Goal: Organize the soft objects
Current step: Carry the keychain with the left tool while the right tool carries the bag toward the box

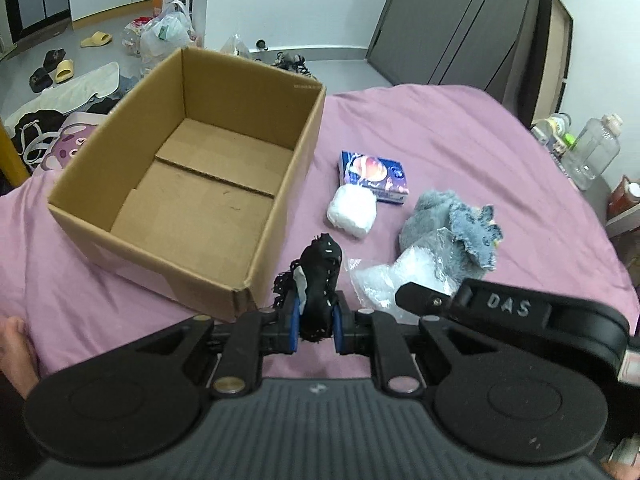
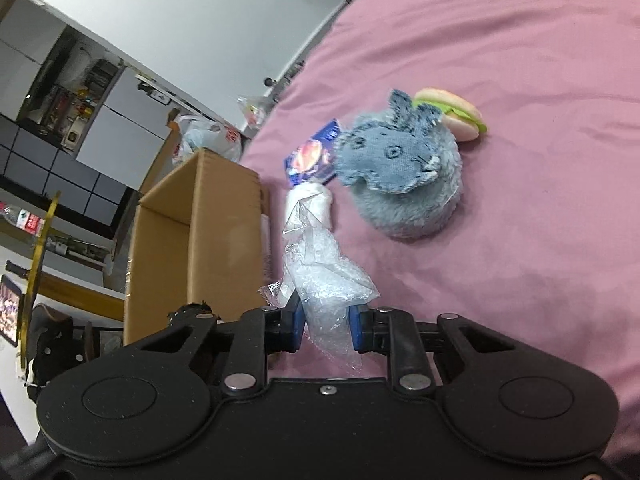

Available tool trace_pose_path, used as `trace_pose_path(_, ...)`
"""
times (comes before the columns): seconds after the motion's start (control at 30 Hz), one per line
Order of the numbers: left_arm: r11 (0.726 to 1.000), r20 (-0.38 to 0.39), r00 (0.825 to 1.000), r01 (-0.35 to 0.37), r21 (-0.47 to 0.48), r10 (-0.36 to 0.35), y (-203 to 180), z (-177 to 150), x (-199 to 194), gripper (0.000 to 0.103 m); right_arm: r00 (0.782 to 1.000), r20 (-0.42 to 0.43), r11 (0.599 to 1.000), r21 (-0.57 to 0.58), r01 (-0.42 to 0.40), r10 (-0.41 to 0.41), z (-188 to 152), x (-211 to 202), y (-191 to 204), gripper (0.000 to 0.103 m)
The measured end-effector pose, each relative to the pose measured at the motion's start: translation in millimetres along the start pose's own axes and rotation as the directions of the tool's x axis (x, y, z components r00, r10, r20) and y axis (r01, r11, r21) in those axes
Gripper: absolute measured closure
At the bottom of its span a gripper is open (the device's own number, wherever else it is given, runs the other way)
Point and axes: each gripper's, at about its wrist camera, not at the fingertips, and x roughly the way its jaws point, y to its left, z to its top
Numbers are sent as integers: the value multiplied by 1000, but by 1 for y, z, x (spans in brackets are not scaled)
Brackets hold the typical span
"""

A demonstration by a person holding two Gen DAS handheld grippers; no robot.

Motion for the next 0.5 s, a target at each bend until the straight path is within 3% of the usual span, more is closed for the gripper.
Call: trace_pose_path(0.5, 995, 83, 992, 87, 41, -91, 15, 11, -58, 88, 987, 142, 989, -130, -63, 82, 1, -33, 37, 81)
